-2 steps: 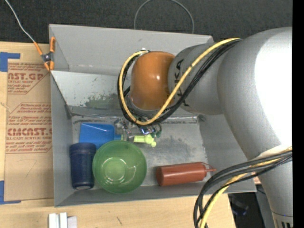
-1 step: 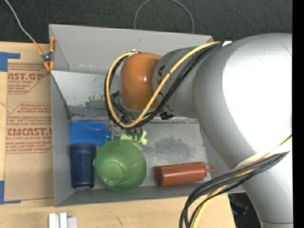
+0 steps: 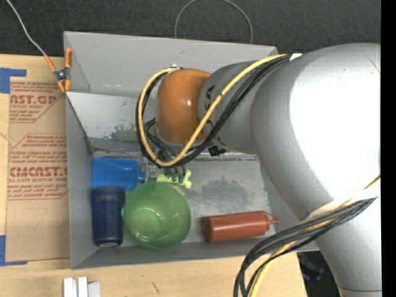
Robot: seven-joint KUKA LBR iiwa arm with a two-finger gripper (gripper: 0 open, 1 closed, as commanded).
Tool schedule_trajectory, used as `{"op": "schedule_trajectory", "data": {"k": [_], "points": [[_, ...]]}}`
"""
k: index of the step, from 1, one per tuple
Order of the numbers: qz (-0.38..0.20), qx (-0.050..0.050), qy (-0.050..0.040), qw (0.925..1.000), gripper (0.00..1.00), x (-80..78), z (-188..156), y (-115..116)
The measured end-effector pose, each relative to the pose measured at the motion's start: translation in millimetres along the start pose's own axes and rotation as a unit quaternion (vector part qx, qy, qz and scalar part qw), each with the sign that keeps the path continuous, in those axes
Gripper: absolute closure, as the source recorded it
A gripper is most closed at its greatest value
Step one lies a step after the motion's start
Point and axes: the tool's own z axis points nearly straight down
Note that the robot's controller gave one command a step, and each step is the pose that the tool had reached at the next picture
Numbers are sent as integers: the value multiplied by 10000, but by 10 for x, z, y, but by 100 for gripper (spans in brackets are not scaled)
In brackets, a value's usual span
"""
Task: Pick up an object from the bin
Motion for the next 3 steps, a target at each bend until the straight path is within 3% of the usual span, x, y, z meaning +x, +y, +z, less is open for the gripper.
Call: {"op": "schedule_trajectory", "data": {"k": [1, 2, 3], "points": [[-480, -8, -33, 9988, 100, 417, -626, 467], [-1716, 2, 4, 9852, 100, 228, -1436, 401], [-1794, 1, -20, 9838, 100, 201, -1573, 397]]}}
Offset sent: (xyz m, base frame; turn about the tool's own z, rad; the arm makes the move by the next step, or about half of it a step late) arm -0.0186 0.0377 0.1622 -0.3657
